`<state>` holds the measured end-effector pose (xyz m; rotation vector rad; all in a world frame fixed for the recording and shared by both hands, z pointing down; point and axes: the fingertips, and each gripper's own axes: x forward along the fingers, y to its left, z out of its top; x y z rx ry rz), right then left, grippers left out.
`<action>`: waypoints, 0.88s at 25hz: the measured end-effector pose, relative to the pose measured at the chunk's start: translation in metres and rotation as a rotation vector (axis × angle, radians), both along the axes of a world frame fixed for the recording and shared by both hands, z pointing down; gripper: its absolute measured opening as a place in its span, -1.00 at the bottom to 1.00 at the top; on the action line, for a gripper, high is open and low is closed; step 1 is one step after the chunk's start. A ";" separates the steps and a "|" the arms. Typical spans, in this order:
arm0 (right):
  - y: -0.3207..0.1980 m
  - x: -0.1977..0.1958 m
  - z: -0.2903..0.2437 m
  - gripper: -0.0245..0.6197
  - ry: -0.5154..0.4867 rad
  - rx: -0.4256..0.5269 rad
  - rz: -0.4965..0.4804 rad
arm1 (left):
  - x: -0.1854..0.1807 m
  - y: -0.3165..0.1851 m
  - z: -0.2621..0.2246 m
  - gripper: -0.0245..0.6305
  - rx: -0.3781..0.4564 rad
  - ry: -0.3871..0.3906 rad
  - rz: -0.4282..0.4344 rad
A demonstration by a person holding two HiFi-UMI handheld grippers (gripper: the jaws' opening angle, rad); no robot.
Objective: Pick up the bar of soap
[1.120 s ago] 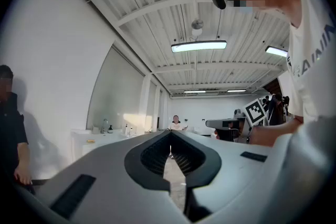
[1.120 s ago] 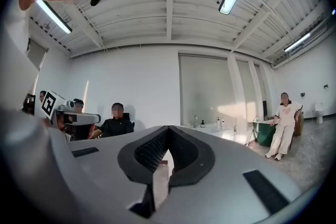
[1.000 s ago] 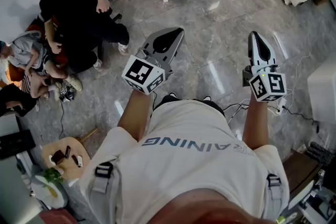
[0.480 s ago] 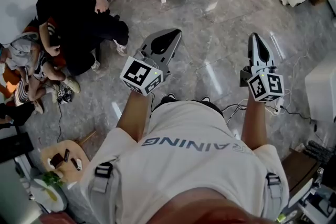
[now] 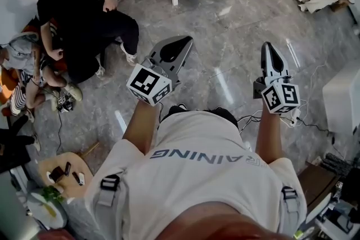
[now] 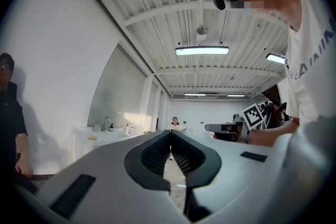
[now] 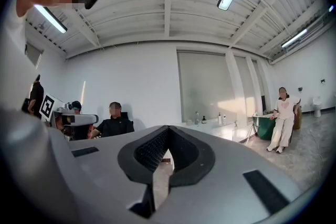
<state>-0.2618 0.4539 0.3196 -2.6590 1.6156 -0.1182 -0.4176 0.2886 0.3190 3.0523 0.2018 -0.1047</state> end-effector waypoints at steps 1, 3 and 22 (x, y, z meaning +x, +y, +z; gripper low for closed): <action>-0.003 -0.003 0.004 -0.90 -0.004 -0.008 -0.003 | -0.002 -0.003 0.003 -0.90 -0.005 -0.004 0.002; -0.009 -0.007 0.012 -0.90 -0.014 -0.021 -0.008 | -0.003 -0.008 0.010 -0.90 -0.012 -0.014 0.004; -0.100 0.144 0.034 -0.90 -0.052 0.015 -0.165 | 0.132 -0.077 0.013 -0.90 0.023 -0.059 -0.116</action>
